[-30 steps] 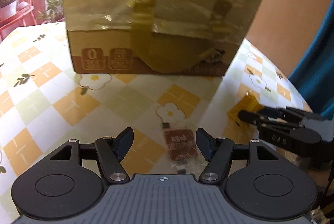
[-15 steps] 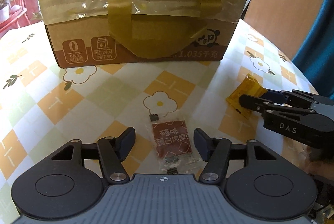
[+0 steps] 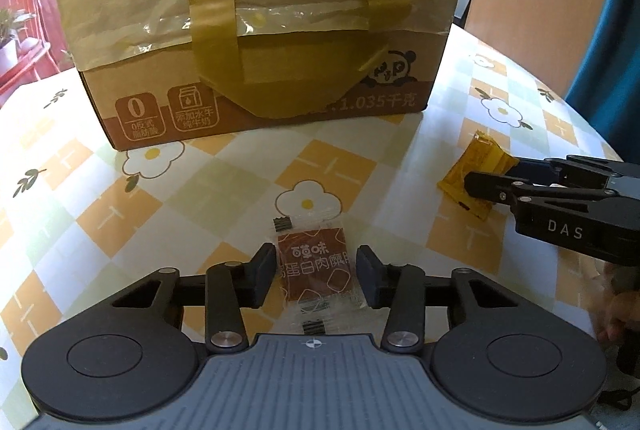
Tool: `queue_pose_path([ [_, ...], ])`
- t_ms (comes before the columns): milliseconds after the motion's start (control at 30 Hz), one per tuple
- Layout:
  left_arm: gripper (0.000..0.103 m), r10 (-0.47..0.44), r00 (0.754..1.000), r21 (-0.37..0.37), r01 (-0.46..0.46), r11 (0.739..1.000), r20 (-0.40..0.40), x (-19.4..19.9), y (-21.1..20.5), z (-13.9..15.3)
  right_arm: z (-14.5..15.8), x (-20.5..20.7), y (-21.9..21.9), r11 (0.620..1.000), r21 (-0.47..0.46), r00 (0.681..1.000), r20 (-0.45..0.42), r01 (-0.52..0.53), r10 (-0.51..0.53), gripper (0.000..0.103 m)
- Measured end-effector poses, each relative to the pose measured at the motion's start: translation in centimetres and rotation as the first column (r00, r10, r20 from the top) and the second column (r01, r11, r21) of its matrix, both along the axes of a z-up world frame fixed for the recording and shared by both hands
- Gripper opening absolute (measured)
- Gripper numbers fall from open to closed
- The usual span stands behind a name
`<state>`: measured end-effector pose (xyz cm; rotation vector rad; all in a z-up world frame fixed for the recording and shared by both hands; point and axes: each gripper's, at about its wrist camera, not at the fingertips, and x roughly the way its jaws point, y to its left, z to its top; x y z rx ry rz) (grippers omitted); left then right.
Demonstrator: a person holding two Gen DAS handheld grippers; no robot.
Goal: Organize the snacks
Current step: 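Grasp the yellow wafer bar with the right tool while the left grasps the brown meat packet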
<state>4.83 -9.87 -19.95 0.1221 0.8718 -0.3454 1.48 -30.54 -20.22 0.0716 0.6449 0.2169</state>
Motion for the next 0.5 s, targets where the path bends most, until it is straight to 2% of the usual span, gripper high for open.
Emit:
queue_pose_path([
  [267, 0.041, 0.024, 1.000, -0.043, -0.024, 0.999, 0.012, -0.13, 0.83, 0.40, 0.02, 0.01, -0.07, 1.000, 0.018, 1.000, 0.002, 0.008, -0.008, 0.042],
  [500, 0.041, 0.022, 0.999, -0.048, -0.020, 0.999, 0.038, -0.40, 0.93, 0.89, 0.02, -0.03, -0.31, 0.999, 0.037, 1.000, 0.002, 0.018, -0.018, 0.040],
])
